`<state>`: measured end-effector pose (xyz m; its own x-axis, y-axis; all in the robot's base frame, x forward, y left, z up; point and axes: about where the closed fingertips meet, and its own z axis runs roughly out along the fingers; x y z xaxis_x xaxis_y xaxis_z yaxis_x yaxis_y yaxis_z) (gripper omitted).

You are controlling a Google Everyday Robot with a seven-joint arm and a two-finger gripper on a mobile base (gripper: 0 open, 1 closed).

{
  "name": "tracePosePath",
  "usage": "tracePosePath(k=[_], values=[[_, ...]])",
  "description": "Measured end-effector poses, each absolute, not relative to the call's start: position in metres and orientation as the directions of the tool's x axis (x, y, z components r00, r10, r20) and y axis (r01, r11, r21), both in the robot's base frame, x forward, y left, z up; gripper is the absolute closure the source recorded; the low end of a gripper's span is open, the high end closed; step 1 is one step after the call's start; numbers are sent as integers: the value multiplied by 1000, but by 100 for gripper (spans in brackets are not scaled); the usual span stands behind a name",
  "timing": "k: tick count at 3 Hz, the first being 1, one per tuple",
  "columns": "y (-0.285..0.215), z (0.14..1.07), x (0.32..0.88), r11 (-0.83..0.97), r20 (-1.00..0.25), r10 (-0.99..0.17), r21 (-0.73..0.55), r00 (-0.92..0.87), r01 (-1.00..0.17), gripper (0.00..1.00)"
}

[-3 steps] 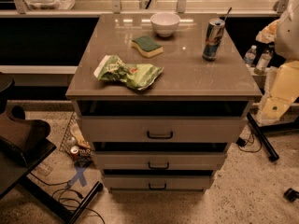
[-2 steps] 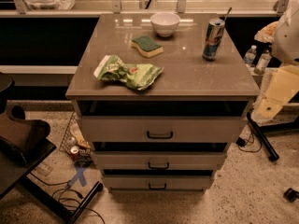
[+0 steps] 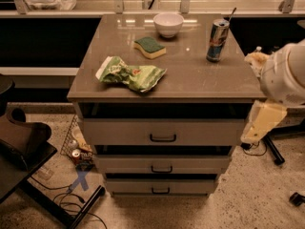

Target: Open top drawer

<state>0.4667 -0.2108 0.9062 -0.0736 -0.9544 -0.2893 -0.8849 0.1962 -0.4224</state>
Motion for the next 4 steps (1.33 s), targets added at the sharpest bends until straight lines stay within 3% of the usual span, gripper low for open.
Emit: tracePosePath(k=[3, 4], values=[[-207, 828, 505, 236, -356, -934, -601, -8, -764, 0], [-206, 825, 504, 233, -354, -935, -599, -7, -766, 0]])
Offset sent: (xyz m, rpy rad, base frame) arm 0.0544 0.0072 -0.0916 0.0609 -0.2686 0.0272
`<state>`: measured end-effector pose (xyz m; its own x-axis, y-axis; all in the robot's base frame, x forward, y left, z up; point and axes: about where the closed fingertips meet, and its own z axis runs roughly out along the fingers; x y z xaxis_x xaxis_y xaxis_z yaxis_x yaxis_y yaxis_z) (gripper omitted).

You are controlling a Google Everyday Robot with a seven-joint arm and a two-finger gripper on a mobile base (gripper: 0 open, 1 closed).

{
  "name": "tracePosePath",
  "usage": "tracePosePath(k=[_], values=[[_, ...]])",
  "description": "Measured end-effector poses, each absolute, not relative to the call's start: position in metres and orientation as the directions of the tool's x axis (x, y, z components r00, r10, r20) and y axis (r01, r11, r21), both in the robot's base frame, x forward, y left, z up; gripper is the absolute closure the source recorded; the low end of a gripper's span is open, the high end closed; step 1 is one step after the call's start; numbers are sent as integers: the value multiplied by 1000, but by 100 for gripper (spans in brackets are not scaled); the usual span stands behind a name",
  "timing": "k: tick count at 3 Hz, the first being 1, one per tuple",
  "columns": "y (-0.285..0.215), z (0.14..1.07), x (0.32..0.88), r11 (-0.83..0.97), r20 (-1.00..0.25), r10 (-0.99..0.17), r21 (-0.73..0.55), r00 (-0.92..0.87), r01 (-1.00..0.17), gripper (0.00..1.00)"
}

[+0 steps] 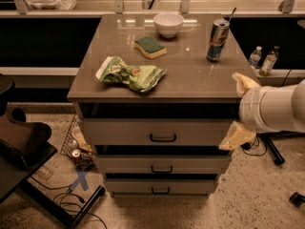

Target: Open top drawer

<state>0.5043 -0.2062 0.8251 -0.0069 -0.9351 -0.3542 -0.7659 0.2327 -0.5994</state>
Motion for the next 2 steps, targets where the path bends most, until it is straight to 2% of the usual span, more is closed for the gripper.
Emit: tracePosePath(k=[2], values=[[-197, 764, 495, 188, -305, -952, -561, -9, -806, 0]])
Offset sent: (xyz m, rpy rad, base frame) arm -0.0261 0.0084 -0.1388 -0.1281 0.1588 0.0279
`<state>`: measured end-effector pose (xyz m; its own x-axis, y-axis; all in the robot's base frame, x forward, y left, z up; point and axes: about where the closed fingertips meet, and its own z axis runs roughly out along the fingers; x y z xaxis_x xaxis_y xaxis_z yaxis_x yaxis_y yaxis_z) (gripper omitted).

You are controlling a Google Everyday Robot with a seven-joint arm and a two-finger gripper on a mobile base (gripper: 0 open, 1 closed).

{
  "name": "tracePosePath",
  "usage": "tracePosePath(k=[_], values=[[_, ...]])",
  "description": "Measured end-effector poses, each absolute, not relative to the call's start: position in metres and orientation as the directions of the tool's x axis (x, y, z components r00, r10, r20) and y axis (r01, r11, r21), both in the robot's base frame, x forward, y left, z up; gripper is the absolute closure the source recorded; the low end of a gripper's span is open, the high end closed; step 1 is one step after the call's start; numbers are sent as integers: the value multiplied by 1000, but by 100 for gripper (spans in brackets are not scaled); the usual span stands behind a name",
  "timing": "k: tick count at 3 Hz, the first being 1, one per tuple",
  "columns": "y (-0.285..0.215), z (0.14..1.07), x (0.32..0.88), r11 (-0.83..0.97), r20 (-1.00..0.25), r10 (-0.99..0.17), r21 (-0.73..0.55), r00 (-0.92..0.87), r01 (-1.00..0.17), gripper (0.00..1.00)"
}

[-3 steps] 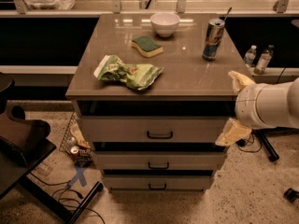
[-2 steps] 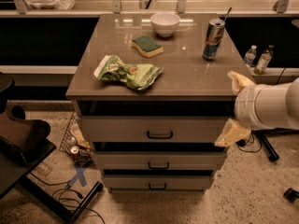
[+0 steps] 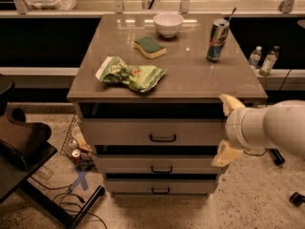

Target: Open top drawer

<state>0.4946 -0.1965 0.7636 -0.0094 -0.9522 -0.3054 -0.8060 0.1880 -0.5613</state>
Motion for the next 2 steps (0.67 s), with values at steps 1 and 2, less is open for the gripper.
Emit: tracePosePath(k=[1, 2], values=[[-198, 717, 496, 149, -265, -964, -532, -4, -834, 0], [-194, 682, 523, 148, -263, -965, -520, -7, -841, 0]])
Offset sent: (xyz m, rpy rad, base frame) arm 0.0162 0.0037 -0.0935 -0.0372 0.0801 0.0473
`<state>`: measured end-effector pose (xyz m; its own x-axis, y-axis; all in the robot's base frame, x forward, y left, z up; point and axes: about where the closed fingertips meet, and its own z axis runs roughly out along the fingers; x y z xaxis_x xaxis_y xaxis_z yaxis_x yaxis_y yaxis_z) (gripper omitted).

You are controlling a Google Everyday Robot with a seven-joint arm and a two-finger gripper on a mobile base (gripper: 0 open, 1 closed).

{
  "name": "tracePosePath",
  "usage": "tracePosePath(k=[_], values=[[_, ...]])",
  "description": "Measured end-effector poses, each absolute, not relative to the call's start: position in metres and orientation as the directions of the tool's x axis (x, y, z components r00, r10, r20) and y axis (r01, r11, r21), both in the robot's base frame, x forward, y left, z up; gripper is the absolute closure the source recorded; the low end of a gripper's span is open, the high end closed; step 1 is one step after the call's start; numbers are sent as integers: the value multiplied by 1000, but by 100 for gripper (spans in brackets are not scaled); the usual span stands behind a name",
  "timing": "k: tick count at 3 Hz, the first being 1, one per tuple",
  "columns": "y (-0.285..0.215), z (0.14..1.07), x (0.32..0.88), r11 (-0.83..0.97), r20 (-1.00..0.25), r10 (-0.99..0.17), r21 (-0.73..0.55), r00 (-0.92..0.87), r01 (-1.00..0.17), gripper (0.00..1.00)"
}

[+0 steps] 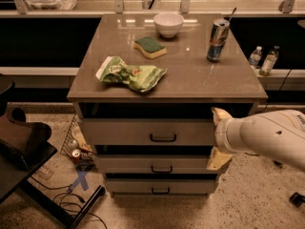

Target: Open top drawer

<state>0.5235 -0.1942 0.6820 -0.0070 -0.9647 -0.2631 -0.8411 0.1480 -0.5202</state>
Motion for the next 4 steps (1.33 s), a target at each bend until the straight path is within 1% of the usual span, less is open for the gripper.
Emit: tracePosePath(k=[1, 2, 4], values=[[-193, 680, 526, 142, -259, -966, -519, -3, -843, 0], [-184, 658, 554, 109, -255, -967, -493, 24, -863, 0], [-181, 652, 553, 108, -276, -961, -470, 30, -876, 0]])
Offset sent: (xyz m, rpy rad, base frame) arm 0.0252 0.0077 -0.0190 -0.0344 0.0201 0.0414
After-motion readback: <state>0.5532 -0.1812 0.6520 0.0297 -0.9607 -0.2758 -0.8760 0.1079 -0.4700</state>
